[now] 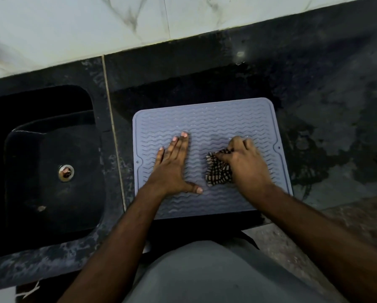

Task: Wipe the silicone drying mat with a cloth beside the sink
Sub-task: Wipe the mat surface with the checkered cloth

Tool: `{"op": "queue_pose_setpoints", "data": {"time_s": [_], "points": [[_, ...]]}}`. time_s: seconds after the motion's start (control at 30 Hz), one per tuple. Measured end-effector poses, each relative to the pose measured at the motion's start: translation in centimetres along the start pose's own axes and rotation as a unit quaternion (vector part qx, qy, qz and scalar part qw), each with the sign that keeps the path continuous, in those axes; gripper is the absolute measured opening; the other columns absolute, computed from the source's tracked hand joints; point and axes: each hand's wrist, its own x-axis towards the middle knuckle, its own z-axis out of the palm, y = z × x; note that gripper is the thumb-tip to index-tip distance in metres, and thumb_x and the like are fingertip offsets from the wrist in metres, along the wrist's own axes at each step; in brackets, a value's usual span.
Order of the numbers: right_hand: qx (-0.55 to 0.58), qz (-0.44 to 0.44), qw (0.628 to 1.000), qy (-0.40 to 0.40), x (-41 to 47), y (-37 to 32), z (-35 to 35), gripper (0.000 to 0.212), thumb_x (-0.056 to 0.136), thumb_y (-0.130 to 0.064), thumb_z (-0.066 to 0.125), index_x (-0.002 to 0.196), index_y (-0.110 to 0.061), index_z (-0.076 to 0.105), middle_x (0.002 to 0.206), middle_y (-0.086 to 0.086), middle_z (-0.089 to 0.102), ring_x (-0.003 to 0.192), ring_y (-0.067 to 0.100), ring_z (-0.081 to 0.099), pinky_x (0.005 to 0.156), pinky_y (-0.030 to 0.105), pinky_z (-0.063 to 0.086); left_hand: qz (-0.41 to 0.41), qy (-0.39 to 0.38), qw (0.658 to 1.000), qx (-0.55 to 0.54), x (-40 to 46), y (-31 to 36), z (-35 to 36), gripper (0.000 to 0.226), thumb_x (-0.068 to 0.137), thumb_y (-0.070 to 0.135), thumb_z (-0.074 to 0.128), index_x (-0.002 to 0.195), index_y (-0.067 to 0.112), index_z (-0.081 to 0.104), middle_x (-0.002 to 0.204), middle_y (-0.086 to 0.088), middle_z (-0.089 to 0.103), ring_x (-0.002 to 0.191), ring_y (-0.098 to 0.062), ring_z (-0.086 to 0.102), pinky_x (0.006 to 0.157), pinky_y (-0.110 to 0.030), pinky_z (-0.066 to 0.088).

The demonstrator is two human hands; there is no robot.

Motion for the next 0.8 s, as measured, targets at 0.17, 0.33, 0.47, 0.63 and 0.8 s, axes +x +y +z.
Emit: {"op": "queue_pose_setpoints", "data": {"time_s": [0.17, 0.33, 0.47, 0.63, 0.8], "points": [[-0.01, 0.03, 0.999, -0.021, -0.1, -1.6, -0.5, 0.051, 0.07, -0.03, 0.081, 0.118, -0.028, 0.064, 0.121, 0.006, 0.038, 0.113, 0.028, 0.035, 0.097, 0.043, 0.04, 0.018, 0.066, 0.997, -0.025, 0.9, 3.8, 0.9, 0.152, 0.06, 0.068, 0.085, 0.159, 0.019, -0.02, 0.169, -0.002, -0.017, 0.155, -0.019, -0.016, 0.125, -0.042, -0.011], [0.006, 0.039, 0.999, -0.015, -0.4, -1.2, -0.2, 0.049, 0.065, -0.029, 0.085, 0.111, -0.027, 0.068, 0.121, 0.003, 0.039, 0.113, 0.025, 0.036, 0.099, 0.039, 0.041, 0.073, 0.072, 0.992, -0.078, 2.3, 6.9, 3.6, 0.144, 0.064, 0.053, 0.09, 0.161, 0.019, -0.011, 0.171, 0.002, 0.0, 0.156, -0.021, 0.014, 0.127, -0.044, 0.013], [0.011, 0.036, 0.999, -0.027, -0.8, 1.0, -0.2, 0.07, 0.055, -0.037, 0.09, 0.119, -0.034, 0.062, 0.121, 0.003, 0.037, 0.113, 0.024, 0.035, 0.097, 0.038, 0.043, 0.052, 0.084, 0.99, -0.099, 2.5, 6.8, 3.8, 0.159, 0.052, 0.067, 0.089, 0.158, 0.025, -0.021, 0.168, 0.008, 0.021, 0.151, -0.016, 0.024, 0.125, -0.035, 0.017], [0.015, 0.063, 0.998, 0.013, -1.3, 4.8, -0.2, 0.045, 0.085, -0.02, 0.064, 0.125, -0.04, 0.063, 0.119, 0.006, 0.041, 0.11, 0.028, 0.038, 0.094, 0.041, 0.044, 0.069, 0.079, 0.991, -0.087, 2.9, 6.4, 4.1, 0.153, 0.054, 0.075, 0.084, 0.157, 0.034, -0.022, 0.17, 0.014, -0.003, 0.154, -0.009, 0.012, 0.126, -0.032, 0.006], [-0.008, 0.069, 0.997, 0.015, -1.3, 5.5, 0.2, 0.045, 0.083, -0.025, 0.068, 0.125, -0.039, 0.063, 0.119, 0.006, 0.04, 0.109, 0.028, 0.037, 0.095, 0.041, 0.043, 0.06, 0.084, 0.992, -0.074, 3.2, 7.3, 4.0, 0.155, 0.053, 0.075, 0.084, 0.152, 0.038, -0.031, 0.17, 0.002, 0.01, 0.154, -0.019, 0.017, 0.125, -0.036, 0.009]]}}
